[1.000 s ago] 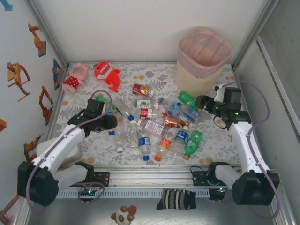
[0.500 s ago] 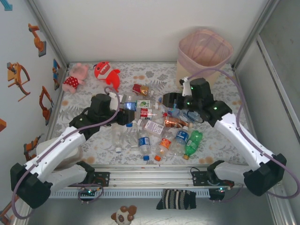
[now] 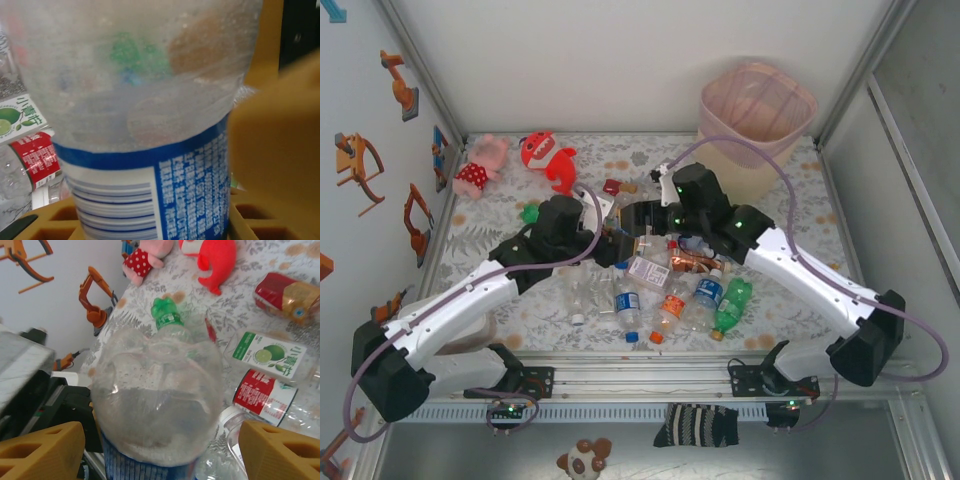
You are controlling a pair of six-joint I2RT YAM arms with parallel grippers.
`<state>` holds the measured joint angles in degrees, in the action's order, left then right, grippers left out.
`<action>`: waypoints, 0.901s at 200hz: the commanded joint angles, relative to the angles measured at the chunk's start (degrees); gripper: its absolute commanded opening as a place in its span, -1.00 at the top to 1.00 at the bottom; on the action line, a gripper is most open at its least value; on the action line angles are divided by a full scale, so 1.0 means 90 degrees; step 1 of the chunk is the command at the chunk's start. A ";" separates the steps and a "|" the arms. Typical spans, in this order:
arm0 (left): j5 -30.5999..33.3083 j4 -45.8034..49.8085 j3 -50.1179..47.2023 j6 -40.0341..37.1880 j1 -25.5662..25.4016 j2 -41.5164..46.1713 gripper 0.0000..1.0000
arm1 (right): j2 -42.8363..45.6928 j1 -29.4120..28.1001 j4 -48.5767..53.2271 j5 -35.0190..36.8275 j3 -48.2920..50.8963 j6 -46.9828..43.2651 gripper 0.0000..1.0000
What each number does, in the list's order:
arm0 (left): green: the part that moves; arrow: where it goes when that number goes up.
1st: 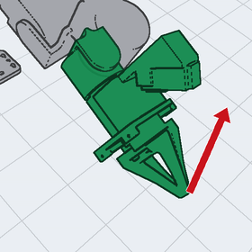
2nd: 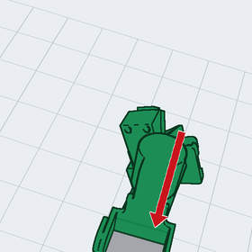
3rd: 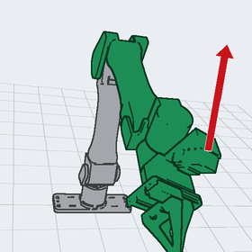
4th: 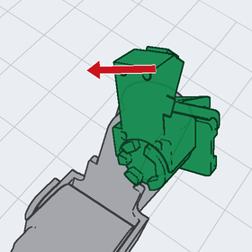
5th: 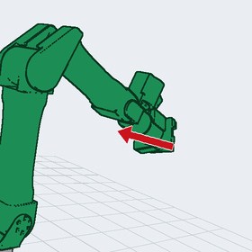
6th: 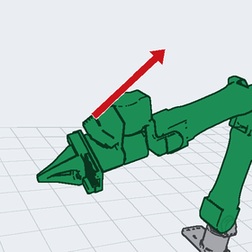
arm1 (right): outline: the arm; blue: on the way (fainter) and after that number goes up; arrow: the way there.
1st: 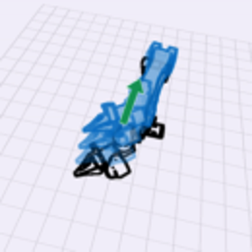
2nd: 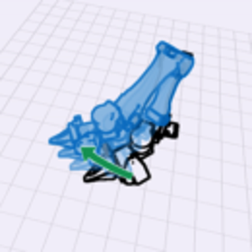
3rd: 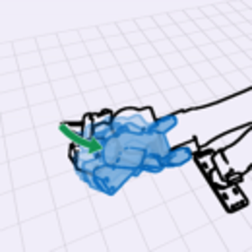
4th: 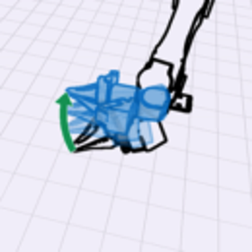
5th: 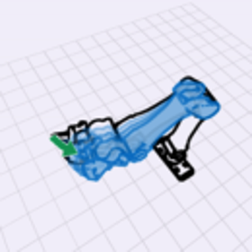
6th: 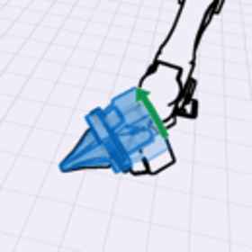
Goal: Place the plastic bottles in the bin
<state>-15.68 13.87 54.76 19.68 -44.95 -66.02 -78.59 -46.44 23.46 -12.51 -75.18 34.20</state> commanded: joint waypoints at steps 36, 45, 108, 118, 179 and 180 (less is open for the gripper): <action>-0.0020 -0.0316 0.0241 -0.0165 -0.0255 0.0092 0.11 | -0.0253 -0.0241 -0.0523 0.0013 -0.0021 0.0411 -0.43; 0.0018 -0.0324 0.0231 -0.0185 -0.0250 0.0126 0.11 | -0.0245 -0.0236 -0.0541 0.0077 0.0002 0.0463 -0.41; -0.0161 -0.0689 -0.0029 -0.0205 -0.0260 0.0454 0.11 | 0.0218 -0.0241 -0.1435 0.0420 0.0621 0.0536 -0.50; -0.0233 -0.0768 -0.0077 -0.0204 -0.0260 0.0511 0.11 | 0.0342 -0.0240 -0.1619 0.0492 0.0754 0.0536 -0.50; -0.0175 -0.0810 -0.0094 -0.0195 -0.0269 0.0590 0.10 | 0.0678 -0.0235 -0.1733 0.0631 0.0798 0.0487 -0.29; -0.0168 -0.0809 -0.0091 -0.0195 -0.0269 0.0594 0.10 | 0.0681 -0.0238 -0.1726 0.0630 0.0796 0.0492 -0.28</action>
<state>-16.36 8.16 53.69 19.20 -46.92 -62.19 -73.84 -48.86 9.04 -9.93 -67.42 38.09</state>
